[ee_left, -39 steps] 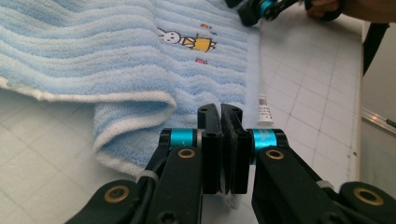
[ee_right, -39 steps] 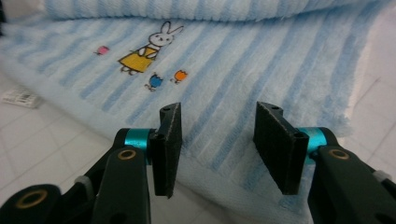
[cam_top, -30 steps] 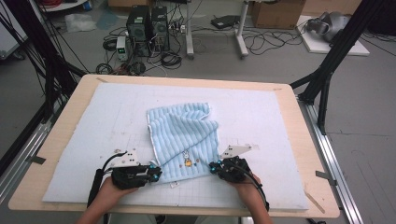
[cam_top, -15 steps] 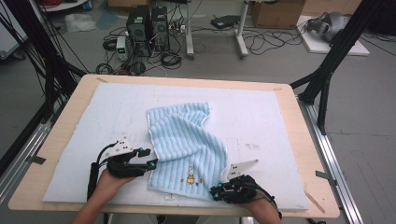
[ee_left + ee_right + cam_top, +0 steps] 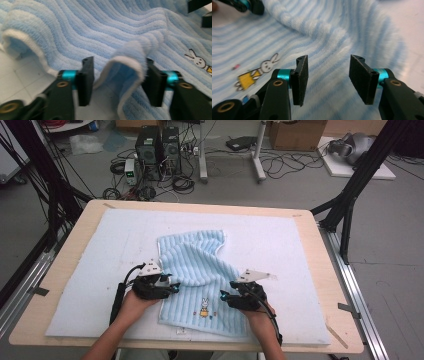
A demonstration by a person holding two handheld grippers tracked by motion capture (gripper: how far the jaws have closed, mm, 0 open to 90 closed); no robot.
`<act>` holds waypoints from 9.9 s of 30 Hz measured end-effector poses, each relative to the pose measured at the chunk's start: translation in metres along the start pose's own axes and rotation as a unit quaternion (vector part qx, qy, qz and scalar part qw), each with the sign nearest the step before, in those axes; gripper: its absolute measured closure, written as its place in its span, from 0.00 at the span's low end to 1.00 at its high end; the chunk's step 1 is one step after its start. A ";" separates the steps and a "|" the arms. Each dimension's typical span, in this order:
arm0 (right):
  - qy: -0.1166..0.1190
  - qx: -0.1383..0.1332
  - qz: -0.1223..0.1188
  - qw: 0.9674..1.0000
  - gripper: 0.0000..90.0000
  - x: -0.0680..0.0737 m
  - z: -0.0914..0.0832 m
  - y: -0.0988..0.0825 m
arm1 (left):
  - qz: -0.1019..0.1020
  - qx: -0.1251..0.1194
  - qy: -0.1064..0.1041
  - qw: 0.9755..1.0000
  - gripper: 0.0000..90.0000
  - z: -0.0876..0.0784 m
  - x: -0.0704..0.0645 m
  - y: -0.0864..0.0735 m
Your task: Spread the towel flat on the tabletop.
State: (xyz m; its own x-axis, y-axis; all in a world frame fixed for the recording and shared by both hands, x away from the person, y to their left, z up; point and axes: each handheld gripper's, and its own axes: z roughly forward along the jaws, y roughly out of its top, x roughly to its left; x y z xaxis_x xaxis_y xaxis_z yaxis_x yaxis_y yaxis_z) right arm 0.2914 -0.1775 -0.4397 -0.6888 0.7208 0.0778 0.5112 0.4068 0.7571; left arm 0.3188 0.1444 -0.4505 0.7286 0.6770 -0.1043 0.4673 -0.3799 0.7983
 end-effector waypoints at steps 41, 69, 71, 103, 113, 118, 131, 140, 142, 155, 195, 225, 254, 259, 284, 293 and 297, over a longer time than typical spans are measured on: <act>0.027 0.031 -0.027 0.999 0.80 0.018 0.014 0.005 | -0.061 -0.061 -0.003 0.996 0.50 -0.070 0.029 -0.020; 0.092 -0.017 0.016 0.995 0.60 -0.034 -0.012 0.000 | -0.076 -0.015 0.097 0.992 0.49 0.015 0.094 0.024; 0.088 -0.021 0.019 0.996 0.60 -0.035 -0.013 0.000 | -0.047 0.005 0.119 0.992 0.57 0.020 0.093 0.028; -0.072 0.013 0.054 0.996 0.81 -0.090 0.099 0.086 | -0.115 -0.033 0.126 0.985 0.49 0.012 0.114 0.027; -0.200 0.060 0.051 0.977 0.96 -0.116 0.087 0.091 | -0.104 -0.026 0.115 0.988 0.50 0.018 0.106 0.029; -0.180 0.018 0.094 0.979 0.78 -0.134 0.069 0.083 | -0.106 -0.045 0.107 0.988 0.53 0.023 0.103 0.033; -0.134 -0.021 0.101 0.986 0.66 -0.134 0.021 0.052 | -0.091 -0.023 0.082 0.992 0.56 0.064 0.115 0.072; -0.128 -0.023 0.112 0.985 0.64 -0.140 0.006 0.030 | -0.029 0.004 0.095 0.995 0.84 0.090 0.104 0.083; -0.125 -0.023 0.114 0.985 0.64 -0.140 0.006 0.029 | -0.021 0.007 0.113 0.993 0.94 0.090 0.107 0.083; -0.107 -0.028 0.109 0.988 0.65 -0.131 0.030 0.042 | -0.093 -0.026 0.146 0.985 0.51 0.071 0.133 0.080; -0.143 -0.029 0.128 0.981 0.77 -0.138 0.049 0.076 | -0.082 -0.013 0.194 0.977 0.97 0.085 0.120 0.078; -0.111 -0.018 0.100 0.989 0.79 -0.120 0.066 0.061 | -0.139 -0.032 0.140 0.980 0.58 0.057 0.129 0.059; -0.011 0.029 -0.013 0.999 0.91 -0.036 -0.008 -0.008 | -0.048 -0.002 0.139 0.989 0.99 0.019 0.081 0.025; -0.012 0.036 -0.017 0.999 0.91 -0.033 -0.013 -0.010 | -0.090 -0.038 0.111 0.989 0.85 0.010 0.085 0.020; 0.030 -0.038 -0.016 0.999 0.64 -0.032 -0.027 -0.007 | -0.081 -0.069 0.087 0.990 0.62 0.007 0.081 0.020; -0.093 -0.076 0.051 0.991 0.26 -0.072 -0.037 0.004 | -0.091 -0.144 0.036 0.985 0.26 -0.021 0.078 0.008; -0.105 -0.062 0.066 0.990 0.15 -0.089 -0.034 0.007 | -0.089 -0.150 0.038 0.984 0.22 -0.028 0.077 0.006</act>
State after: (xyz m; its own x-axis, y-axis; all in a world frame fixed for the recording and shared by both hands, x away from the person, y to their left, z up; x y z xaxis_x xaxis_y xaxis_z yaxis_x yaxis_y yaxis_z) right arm 0.3388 -0.2578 -0.4198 -0.4919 0.8690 0.0545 0.5138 0.2391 0.8239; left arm 0.3635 0.2118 -0.4376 0.6028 0.7661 -0.2228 0.4073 -0.0554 0.9116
